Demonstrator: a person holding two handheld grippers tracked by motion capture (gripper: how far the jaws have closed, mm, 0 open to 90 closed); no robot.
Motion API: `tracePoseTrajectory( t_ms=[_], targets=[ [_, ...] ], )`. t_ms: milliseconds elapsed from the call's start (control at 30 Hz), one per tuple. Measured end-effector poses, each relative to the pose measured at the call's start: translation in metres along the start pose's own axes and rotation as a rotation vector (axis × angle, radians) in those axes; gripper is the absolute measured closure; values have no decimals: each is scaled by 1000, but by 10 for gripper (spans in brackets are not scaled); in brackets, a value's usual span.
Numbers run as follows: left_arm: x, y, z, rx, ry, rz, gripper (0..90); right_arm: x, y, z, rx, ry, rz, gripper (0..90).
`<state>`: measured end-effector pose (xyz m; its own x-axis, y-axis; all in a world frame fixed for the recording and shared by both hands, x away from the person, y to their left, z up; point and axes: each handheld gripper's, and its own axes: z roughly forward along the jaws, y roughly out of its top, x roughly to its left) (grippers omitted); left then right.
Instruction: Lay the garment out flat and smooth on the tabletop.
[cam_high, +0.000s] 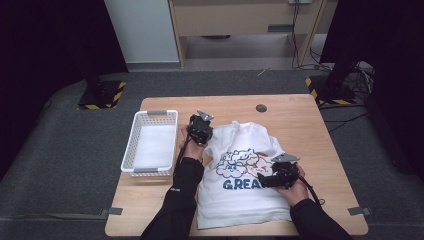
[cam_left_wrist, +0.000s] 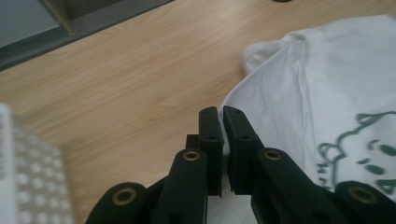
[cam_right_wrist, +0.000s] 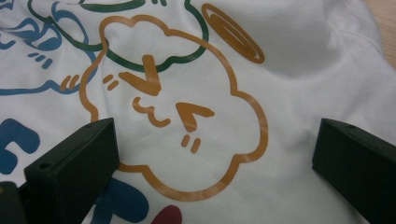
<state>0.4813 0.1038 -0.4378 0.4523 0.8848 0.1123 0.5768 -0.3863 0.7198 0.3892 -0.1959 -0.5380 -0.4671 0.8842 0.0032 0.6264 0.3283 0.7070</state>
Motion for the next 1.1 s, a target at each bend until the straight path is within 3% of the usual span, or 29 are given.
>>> tracePoseTrajectory(
  t_ms=[233, 500, 667, 800, 900, 1100],
  targets=[
    [24, -7, 0, 58, 130, 1, 868, 0, 0, 0, 0, 0, 0, 6],
    [34, -18, 11, 111, 168, -9, 847, 0, 0, 0, 0, 0, 0, 6],
    [27, -19, 11, 96, 135, -3, 748, 0, 0, 0, 0, 0, 0, 6],
    [13, -24, 14, 70, 60, -23, 653, 0, 0, 0, 0, 0, 0, 6],
    [-2, -31, 21, 87, 21, -2, 604, 0, 0, 0, 0, -1, 1, 6],
    [-23, -44, 38, 112, -58, -18, 496, 0, 0, 0, 0, -1, 0, 6]
  ],
)
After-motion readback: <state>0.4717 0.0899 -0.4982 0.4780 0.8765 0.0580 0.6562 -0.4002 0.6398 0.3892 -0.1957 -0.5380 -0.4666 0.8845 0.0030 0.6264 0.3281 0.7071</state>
